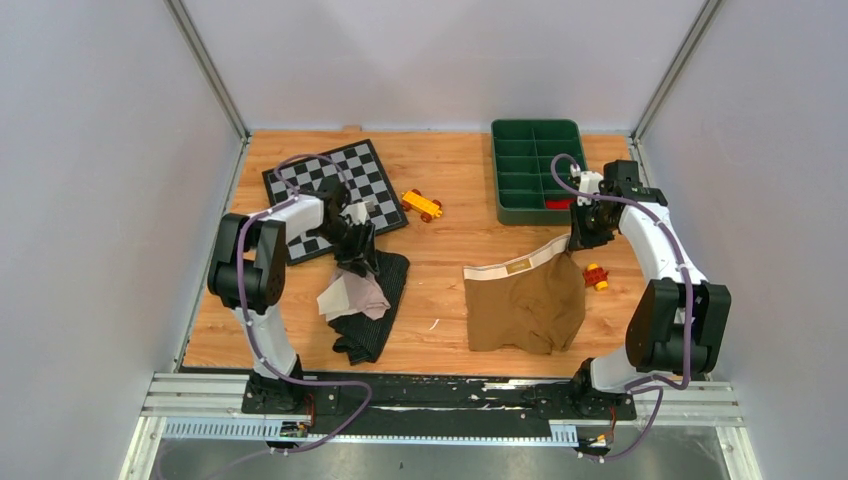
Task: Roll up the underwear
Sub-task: Move the underwear to the center of the board, then pick up the underwear from the center of the board.
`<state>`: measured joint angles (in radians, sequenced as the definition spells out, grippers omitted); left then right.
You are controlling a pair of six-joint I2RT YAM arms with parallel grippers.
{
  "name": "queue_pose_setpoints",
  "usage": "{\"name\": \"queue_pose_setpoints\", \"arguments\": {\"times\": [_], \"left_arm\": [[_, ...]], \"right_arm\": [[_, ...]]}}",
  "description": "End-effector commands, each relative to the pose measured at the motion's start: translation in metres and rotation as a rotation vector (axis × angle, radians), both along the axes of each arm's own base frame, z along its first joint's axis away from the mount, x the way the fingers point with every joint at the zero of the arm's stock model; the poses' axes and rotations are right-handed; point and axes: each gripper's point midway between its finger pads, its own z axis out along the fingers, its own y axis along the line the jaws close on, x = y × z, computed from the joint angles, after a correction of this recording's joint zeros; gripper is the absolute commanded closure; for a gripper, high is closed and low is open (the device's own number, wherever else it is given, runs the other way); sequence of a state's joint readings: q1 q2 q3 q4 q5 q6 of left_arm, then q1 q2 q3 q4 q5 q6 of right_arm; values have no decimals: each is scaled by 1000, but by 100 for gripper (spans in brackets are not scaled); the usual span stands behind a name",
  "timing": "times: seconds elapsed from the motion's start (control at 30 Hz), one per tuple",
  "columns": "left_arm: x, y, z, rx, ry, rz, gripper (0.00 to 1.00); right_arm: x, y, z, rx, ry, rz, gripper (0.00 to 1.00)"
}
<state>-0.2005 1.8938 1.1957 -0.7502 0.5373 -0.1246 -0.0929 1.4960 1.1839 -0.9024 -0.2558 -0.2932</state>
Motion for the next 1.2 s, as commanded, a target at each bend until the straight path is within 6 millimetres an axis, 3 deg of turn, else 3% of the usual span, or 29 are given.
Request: {"name": "queue_pose_setpoints", "arguments": {"times": [0.0, 0.13, 0.23, 0.37, 0.5, 0.63, 0.77, 0.97, 1.17], "left_arm": [[-15, 53, -15, 184, -21, 24, 48], [-4, 79, 21, 229, -115, 62, 50], [11, 73, 64, 200, -285, 67, 50], [26, 16, 119, 54, -548, -40, 46], [27, -62, 145, -104, -652, -78, 45], [27, -120, 138, -277, -582, 93, 45], [26, -161, 97, -324, -433, 195, 46], [32, -191, 44, -189, -350, 150, 57], [38, -210, 19, -194, -265, 182, 60]], "right_arm": [[12, -10, 9, -49, -71, -19, 100], [14, -13, 13, -67, -97, -6, 100], [17, -12, 18, -68, -123, 5, 100], [17, -6, 21, -42, -144, 27, 100], [15, -3, 21, -30, -161, 33, 100], [13, 0, 19, -10, -164, 32, 100], [10, 1, 14, -2, -158, 22, 100], [8, 3, 14, 12, -156, 18, 100], [12, 5, 19, 20, -178, 24, 100]]}}
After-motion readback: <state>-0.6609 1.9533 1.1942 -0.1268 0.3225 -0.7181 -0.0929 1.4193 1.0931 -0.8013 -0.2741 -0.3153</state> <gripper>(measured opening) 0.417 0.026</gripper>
